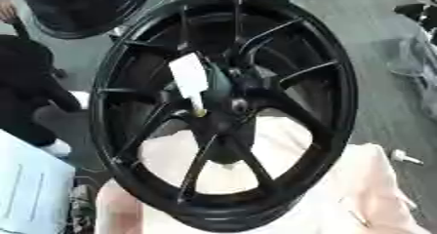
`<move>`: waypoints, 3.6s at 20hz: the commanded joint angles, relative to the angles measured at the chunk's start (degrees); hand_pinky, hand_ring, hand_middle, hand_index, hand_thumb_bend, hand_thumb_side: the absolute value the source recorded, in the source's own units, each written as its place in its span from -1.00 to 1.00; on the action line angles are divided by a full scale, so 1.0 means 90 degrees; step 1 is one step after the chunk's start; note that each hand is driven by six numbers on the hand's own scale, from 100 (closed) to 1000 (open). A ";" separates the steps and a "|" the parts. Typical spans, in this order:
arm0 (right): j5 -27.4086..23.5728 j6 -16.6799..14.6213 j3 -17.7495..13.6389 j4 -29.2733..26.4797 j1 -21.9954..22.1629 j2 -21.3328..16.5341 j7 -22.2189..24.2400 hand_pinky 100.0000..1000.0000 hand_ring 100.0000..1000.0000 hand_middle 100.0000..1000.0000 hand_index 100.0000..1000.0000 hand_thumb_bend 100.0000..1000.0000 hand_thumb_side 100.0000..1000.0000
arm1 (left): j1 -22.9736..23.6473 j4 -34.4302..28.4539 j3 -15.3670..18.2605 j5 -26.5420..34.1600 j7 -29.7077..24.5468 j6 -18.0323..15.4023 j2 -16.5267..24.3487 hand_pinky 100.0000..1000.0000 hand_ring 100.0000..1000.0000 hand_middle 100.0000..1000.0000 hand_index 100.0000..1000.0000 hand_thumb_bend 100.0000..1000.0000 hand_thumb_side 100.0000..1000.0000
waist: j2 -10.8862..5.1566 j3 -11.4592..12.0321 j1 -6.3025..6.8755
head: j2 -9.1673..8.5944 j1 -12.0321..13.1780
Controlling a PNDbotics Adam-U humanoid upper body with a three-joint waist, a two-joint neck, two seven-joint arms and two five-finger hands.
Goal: Pull the pin out of the wheel hub.
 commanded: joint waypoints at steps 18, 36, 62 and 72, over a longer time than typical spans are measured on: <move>0.0028 -0.0018 0.0049 -0.0125 -0.0073 -0.0232 0.0060 0.90 0.37 0.48 0.65 -0.91 0.00 | -0.0551 -0.0394 -0.1281 -0.0725 -0.0262 -0.0605 -0.0179 0.68 0.63 0.52 0.68 -0.32 -0.31 | -0.0172 -0.0003 -0.0030 | -0.0115 0.0022; 0.0074 -0.0023 0.0089 -0.0106 -0.0073 -0.0212 0.0108 0.90 0.37 0.48 0.65 -0.92 0.01 | -0.0834 0.0739 -0.2190 -0.1514 -0.0262 -0.1381 -0.0698 0.69 0.65 0.53 0.68 -0.06 -0.09 | -0.0182 -0.0008 -0.0026 | -0.0188 0.0002; 0.0115 -0.0048 0.0121 -0.0099 -0.0110 -0.0246 0.0103 0.90 0.37 0.48 0.65 -0.94 0.02 | -0.0172 -0.0264 -0.2535 -0.1209 -0.0262 -0.1535 0.0150 0.69 0.63 0.49 0.57 -0.20 0.19 | -0.0110 -0.0061 0.0012 | -0.0103 -0.0158; 0.0106 -0.0051 0.0133 -0.0099 -0.0126 -0.0232 0.0107 0.90 0.37 0.47 0.65 -0.94 0.03 | -0.0209 -0.0205 -0.2604 -0.1218 -0.0262 -0.1554 -0.0010 0.66 0.62 0.53 0.61 -0.26 -0.01 | -0.0102 -0.0077 -0.0005 | -0.0120 -0.0171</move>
